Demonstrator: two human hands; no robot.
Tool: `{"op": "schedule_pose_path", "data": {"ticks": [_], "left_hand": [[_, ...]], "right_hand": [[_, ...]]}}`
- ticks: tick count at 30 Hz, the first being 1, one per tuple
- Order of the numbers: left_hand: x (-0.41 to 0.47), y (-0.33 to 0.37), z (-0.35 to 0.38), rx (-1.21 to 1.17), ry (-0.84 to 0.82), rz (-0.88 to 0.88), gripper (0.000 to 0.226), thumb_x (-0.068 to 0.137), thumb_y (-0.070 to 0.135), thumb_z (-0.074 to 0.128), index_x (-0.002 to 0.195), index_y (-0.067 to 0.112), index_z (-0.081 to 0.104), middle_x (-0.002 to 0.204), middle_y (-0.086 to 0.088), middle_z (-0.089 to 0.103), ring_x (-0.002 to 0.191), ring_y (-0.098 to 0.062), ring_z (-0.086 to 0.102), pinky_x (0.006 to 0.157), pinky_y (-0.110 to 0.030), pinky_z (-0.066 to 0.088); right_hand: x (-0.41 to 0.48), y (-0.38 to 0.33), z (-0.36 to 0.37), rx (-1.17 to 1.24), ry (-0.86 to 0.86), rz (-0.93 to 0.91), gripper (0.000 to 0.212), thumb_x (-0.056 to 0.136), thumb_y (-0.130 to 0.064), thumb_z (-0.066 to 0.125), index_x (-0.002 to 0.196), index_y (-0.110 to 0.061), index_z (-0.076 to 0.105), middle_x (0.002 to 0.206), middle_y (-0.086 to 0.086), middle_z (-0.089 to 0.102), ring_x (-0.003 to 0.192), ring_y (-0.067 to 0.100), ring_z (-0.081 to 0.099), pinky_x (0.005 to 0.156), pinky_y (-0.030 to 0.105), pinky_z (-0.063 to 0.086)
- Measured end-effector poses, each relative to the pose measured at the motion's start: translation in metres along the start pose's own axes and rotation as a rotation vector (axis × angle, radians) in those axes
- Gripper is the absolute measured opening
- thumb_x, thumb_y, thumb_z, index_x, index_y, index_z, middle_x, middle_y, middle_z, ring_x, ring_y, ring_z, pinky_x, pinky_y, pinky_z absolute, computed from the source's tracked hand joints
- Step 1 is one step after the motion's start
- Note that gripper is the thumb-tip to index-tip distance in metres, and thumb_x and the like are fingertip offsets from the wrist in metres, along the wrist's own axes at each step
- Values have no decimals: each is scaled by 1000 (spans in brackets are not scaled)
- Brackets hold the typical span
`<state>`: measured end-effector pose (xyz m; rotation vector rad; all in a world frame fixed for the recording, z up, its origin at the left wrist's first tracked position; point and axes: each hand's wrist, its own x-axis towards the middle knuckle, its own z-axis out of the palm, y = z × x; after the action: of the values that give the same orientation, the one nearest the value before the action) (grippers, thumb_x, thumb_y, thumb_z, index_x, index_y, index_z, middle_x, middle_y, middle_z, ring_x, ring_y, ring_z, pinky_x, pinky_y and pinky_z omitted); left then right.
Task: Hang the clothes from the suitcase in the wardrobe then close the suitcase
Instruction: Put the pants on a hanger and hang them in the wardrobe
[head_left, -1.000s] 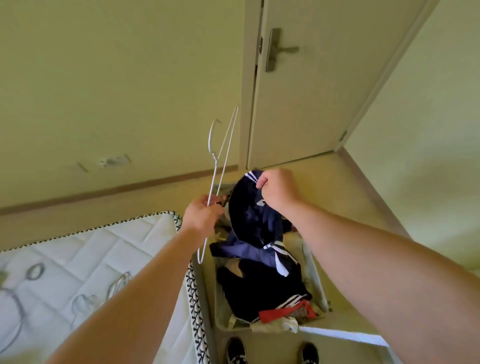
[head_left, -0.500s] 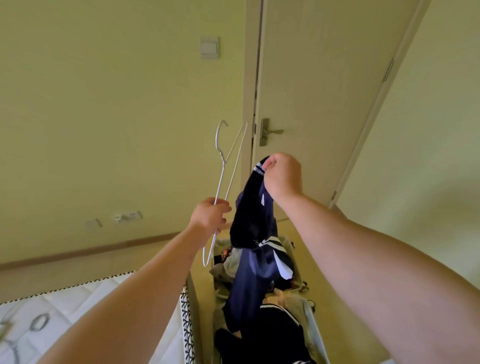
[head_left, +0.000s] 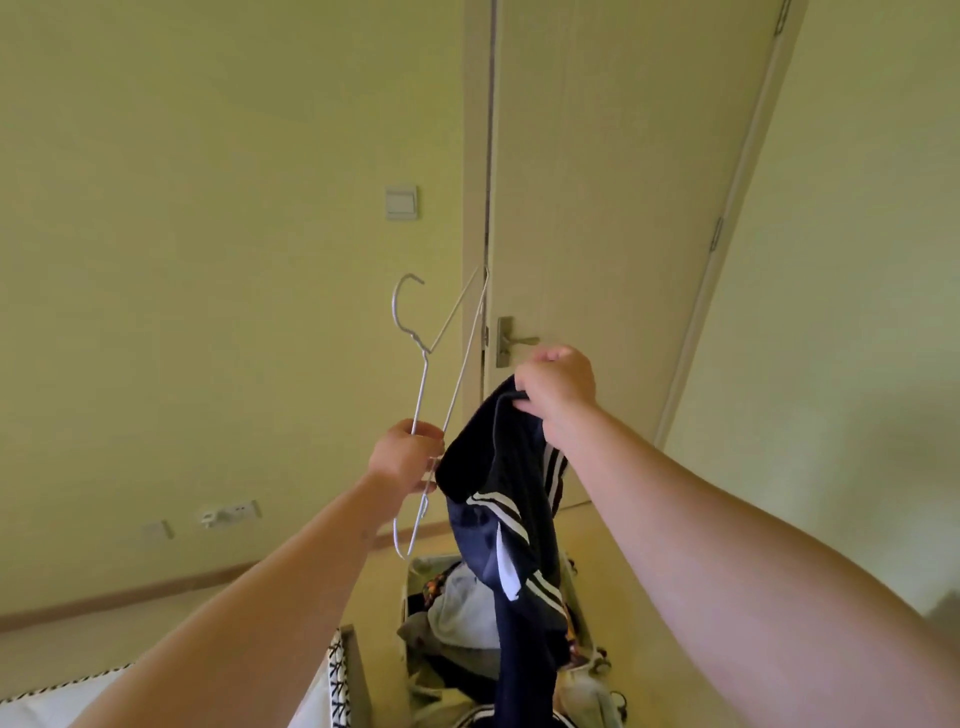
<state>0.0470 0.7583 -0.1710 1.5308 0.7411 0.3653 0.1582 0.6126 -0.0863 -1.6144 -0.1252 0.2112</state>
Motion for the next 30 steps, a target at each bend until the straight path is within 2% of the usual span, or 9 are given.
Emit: {"op": "schedule_pose_path", "data": {"ticks": [3, 6, 8, 11, 14, 17, 20, 26, 30], "left_hand": [[1, 20, -5, 13, -18, 48, 25, 91, -5, 42, 93, 9, 63, 101, -12, 70, 87, -34, 74, 74, -52, 59], [0, 33, -11, 72, -71, 90, 28, 98, -2, 39, 93, 9, 64, 107, -14, 69, 93, -39, 73, 73, -55, 60], [1, 35, -14, 95, -87, 123, 30, 101, 1, 35, 94, 8, 63, 106, -14, 70, 81, -37, 73, 71, -52, 61], [5, 38, -21, 176, -19, 210, 30, 107, 13, 33, 100, 14, 63, 99, -7, 74, 52, -32, 66, 57, -41, 61], [9, 42, -34, 417, 166, 403, 14, 103, 29, 53, 100, 27, 66, 80, 7, 75, 38, -17, 52, 42, -24, 43], [7, 52, -44, 596, 265, 492, 23, 91, 54, 65, 92, 32, 70, 69, 8, 67, 53, -11, 57, 48, -23, 37], [3, 64, -47, 767, 316, 480, 46, 87, 76, 51, 82, 33, 67, 70, 11, 62, 67, -12, 60, 53, -24, 38], [4, 83, -45, 921, 587, 561, 48, 104, 55, 32, 86, 18, 56, 88, -6, 61, 77, -33, 55, 61, -34, 41], [-2, 91, -46, 975, 721, 623, 61, 93, 76, 31, 74, 23, 53, 77, 2, 54, 78, -27, 48, 80, -40, 37]], "right_hand": [[5, 0, -8, 25, -11, 110, 24, 80, 13, 69, 96, -2, 59, 97, 16, 61, 88, 32, 65, 64, 41, 64], [9, 5, -12, -72, 23, 117, 14, 85, 9, 64, 90, -2, 58, 98, 17, 62, 82, 36, 66, 59, 45, 63], [10, 9, -12, -186, 44, 69, 3, 91, 2, 60, 92, -1, 60, 99, 17, 64, 73, 35, 68, 58, 46, 63], [11, 12, -12, -385, 92, -44, 16, 101, -17, 54, 98, -3, 61, 99, 12, 63, 68, 29, 65, 61, 43, 63], [14, 14, -15, -649, 162, -156, 16, 104, -28, 46, 102, -14, 53, 111, 5, 46, 82, 30, 62, 76, 39, 54], [15, 15, -14, -752, 218, -176, 22, 105, -30, 42, 114, -13, 53, 121, 10, 37, 97, 34, 58, 83, 40, 49], [16, 16, -12, -786, 217, -190, 27, 106, -29, 39, 122, -12, 52, 125, 11, 47, 109, 34, 55, 87, 42, 47], [21, 28, -16, -728, 203, -171, 17, 101, -22, 40, 111, -18, 53, 105, 1, 64, 90, 28, 62, 75, 37, 50], [27, 32, -15, -630, 229, -160, 15, 101, -17, 43, 111, -13, 52, 110, 4, 64, 93, 32, 66, 80, 43, 57]]}}
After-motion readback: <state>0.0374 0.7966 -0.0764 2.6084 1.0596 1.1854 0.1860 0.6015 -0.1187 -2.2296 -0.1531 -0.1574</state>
